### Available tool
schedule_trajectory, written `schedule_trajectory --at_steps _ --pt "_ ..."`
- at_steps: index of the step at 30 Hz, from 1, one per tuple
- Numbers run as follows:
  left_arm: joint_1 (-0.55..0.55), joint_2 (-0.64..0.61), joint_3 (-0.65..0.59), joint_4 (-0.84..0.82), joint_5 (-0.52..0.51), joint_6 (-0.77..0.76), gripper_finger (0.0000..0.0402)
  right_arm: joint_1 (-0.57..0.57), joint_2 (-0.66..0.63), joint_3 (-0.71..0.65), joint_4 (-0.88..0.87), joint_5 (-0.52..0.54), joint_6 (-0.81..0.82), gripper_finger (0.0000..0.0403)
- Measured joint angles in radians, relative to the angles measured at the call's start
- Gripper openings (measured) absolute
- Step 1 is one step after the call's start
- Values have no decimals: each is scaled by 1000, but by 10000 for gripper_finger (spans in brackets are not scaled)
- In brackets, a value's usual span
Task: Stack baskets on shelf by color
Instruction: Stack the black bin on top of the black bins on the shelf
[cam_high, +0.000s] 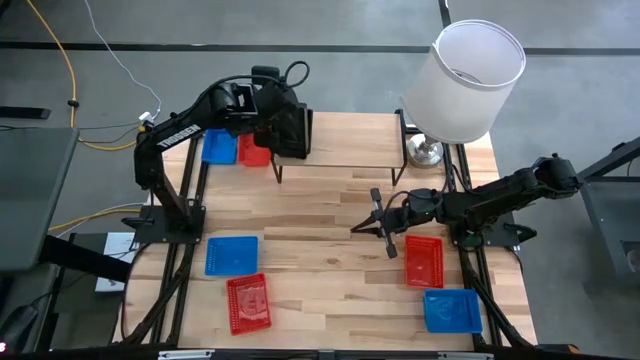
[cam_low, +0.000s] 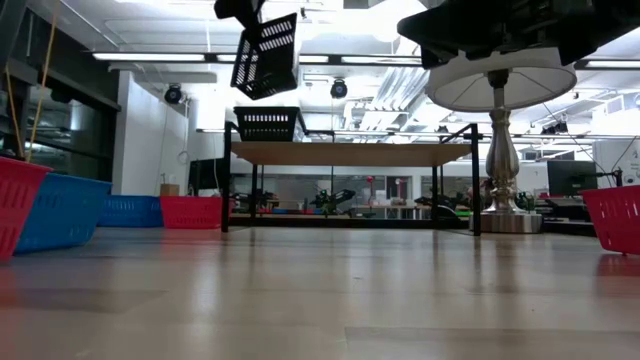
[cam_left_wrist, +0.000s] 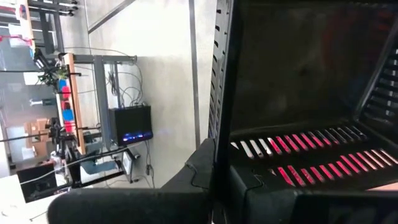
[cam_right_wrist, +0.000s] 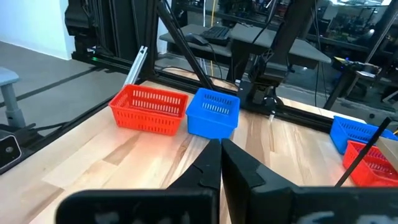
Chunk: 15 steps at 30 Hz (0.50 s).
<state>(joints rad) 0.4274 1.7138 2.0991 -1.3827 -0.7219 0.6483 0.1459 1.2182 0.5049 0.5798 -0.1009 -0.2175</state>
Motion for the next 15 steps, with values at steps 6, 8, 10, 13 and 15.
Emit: schedule_trajectory --at_steps 6,8,10,13,15 --pt "0 0 -22 -8 -7 -6 0 0 0 0 0 1 12 0" --pt "0 0 -45 -9 -41 -5 0 0 0 0 0 2 12 0" --pt "0 0 -65 -9 -61 -6 0 0 0 0 0 3 12 0" --pt "1 0 -70 17 -35 -10 0 0 0 0 0 3 11 0" --pt "0 0 -70 44 -25 -9 0 0 0 0 0 3 11 0"
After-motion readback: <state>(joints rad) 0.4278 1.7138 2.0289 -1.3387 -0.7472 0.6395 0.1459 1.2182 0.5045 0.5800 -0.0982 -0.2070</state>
